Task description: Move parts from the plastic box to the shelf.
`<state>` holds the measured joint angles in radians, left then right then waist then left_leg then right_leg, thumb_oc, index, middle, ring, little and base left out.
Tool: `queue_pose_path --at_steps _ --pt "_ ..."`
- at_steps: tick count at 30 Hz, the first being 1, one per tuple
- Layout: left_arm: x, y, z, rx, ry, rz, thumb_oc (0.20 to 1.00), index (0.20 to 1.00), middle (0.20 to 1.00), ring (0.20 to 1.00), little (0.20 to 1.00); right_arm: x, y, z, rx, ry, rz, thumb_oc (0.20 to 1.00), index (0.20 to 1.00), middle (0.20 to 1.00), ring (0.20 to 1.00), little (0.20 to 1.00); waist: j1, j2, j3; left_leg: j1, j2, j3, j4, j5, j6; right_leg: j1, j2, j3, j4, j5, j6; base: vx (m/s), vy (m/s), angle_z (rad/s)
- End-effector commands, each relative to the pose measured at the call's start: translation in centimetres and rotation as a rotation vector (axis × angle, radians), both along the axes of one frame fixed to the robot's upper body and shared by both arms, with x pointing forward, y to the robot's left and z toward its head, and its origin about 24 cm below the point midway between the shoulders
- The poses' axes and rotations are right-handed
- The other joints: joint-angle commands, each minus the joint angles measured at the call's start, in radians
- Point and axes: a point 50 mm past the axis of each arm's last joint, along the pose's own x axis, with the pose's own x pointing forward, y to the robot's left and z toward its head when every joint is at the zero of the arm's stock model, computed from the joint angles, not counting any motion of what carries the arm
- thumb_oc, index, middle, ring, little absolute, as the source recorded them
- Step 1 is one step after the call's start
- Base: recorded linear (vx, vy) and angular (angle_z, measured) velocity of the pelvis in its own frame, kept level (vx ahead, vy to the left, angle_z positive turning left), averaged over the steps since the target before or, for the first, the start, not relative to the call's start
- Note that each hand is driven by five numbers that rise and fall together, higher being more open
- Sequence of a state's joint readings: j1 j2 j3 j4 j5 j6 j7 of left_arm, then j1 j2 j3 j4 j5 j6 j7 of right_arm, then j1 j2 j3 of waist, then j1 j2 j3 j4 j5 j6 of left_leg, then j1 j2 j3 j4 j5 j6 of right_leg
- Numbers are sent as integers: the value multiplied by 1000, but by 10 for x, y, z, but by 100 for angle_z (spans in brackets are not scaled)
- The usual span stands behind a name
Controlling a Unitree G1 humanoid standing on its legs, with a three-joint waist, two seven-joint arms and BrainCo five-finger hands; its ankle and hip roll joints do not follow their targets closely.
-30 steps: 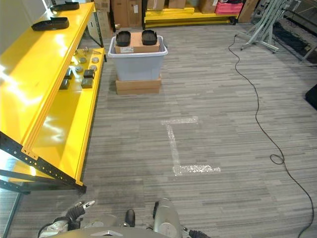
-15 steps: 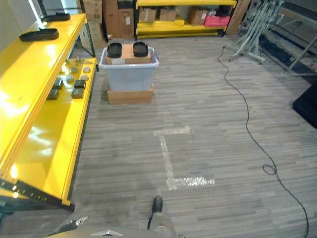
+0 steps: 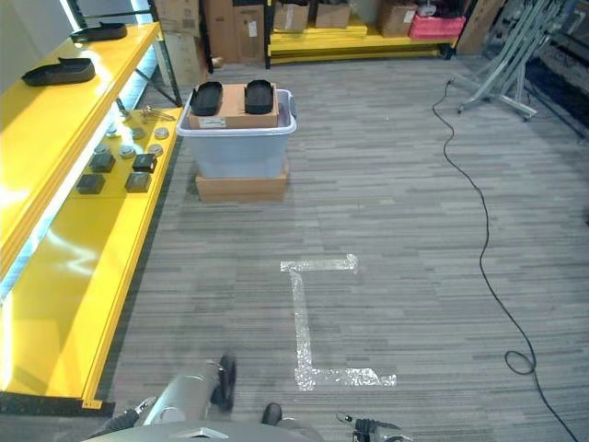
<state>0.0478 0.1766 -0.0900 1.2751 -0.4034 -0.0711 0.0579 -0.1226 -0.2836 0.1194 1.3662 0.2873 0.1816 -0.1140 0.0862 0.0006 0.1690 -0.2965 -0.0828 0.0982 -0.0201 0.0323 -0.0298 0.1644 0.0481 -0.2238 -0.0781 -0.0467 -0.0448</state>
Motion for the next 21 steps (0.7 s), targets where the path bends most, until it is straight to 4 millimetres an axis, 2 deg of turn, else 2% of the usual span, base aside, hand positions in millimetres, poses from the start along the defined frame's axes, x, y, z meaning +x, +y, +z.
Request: queue_pose_path --at_steps 1,3,5,7,8,9,10,11,13,14,16,17,18,20,21 --pt "12 4 3 20 -43 1 1000 1000 1000 1000 1000 -33 -11 -2 -51 88 -22 1000 1000 1000 1000 1000 58 31 -11 9 19 -15 -33 122 3 -35 -41 68 136 -11 74 638 141 -17" --pt "9 5 3 11 -40 23 1000 1000 1000 1000 1000 -35 -11 -2 -65 88 -5 1000 1000 1000 1000 1000 65 31 -9 -3 10 -9 -20 111 0 0 -55 64 158 -56 77 553 141 -34" --pt "6 7 2 17 -31 62 1000 1000 1000 1000 1000 -30 -7 -3 -81 82 46 1000 1000 1000 1000 1000 82 34 -24 -16 17 -24 36 105 22 25 -69 76 197 -116 88 552 148 -50" --pt "3 9 2 24 -30 81 1000 1000 1000 1000 1000 -28 -3 -4 -79 68 63 1000 1000 1000 1000 1000 91 24 -41 -13 8 -40 86 89 38 52 -86 82 223 -140 98 617 146 -60" --pt "5 10 3 25 -39 81 1000 1000 1000 1000 1000 -25 4 -6 -62 56 76 1000 1000 1000 1000 1000 98 7 -55 14 -23 -48 122 48 69 78 -128 60 301 -124 120 588 162 -50" --pt "6 10 3 24 -45 78 1000 1000 1000 1000 1000 -25 6 -6 -56 47 80 1000 1000 1000 1000 1000 98 4 -59 28 -35 -48 125 33 84 73 -144 49 354 -103 129 648 249 -24" --pt "10 8 4 13 -64 36 1000 1000 1000 1000 1000 -22 11 -7 -41 10 84 1000 1000 1000 1000 1000 95 0 -69 66 -68 -47 119 5 124 41 -191 29 502 -32 159 527 276 3" --pt "11 7 4 10 -70 23 1000 1000 1000 1000 1000 -20 13 -8 -36 -3 85 1000 1000 1000 1000 1000 94 -8 -71 96 -98 -48 112 -23 144 5 -238 31 635 15 182 639 344 -10" --pt "14 7 5 10 -79 23 1000 1000 1000 1000 1000 -14 17 -7 -35 -30 94 1000 1000 1000 1000 1000 82 9 -76 141 -108 -49 102 -52 176 -88 -275 30 798 92 179 469 246 -3" --pt "16 8 5 11 -87 40 1000 1000 1000 1000 1000 -13 19 -8 -34 -30 104 1000 1000 1000 1000 1000 76 12 -70 169 -111 -45 91 -69 189 -144 -279 35 839 79 176 391 121 3" --pt "19 8 6 8 -101 44 1000 1000 1000 1000 1000 -12 21 -8 -33 -33 116 1000 1000 1000 1000 1000 66 19 -65 197 -104 -43 76 -75 191 -188 -261 31 830 63 165 260 2 -5" --pt "25 7 7 9 -109 43 1000 1000 1000 1000 1000 -12 21 -8 -30 -40 125 1000 1000 1000 1000 1000 53 37 -57 226 -81 -56 56 -64 185 -259 -212 -4 735 42 140 155 -76 15" --pt "27 7 7 9 -110 39 1000 1000 1000 1000 1000 -12 21 -8 -29 -40 126 1000 1000 1000 1000 1000 50 38 -54 235 -78 -61 53 -66 183 -273 -203 -9 708 39 139 293 -161 40" --pt "36 6 9 10 -124 40 1000 1000 1000 1000 1000 -12 18 -7 -23 -40 150 1000 1000 1000 1000 1000 25 23 -29 298 -75 -84 49 -101 168 -332 -163 -23 388 96 160 337 -192 39" --pt "36 6 9 11 -126 41 1000 1000 1000 1000 1000 -13 17 -7 -23 -40 153 1000 1000 1000 1000 1000 21 19 -29 300 -76 -87 50 -106 165 -341 -159 -19 345 106 164 237 -132 27"
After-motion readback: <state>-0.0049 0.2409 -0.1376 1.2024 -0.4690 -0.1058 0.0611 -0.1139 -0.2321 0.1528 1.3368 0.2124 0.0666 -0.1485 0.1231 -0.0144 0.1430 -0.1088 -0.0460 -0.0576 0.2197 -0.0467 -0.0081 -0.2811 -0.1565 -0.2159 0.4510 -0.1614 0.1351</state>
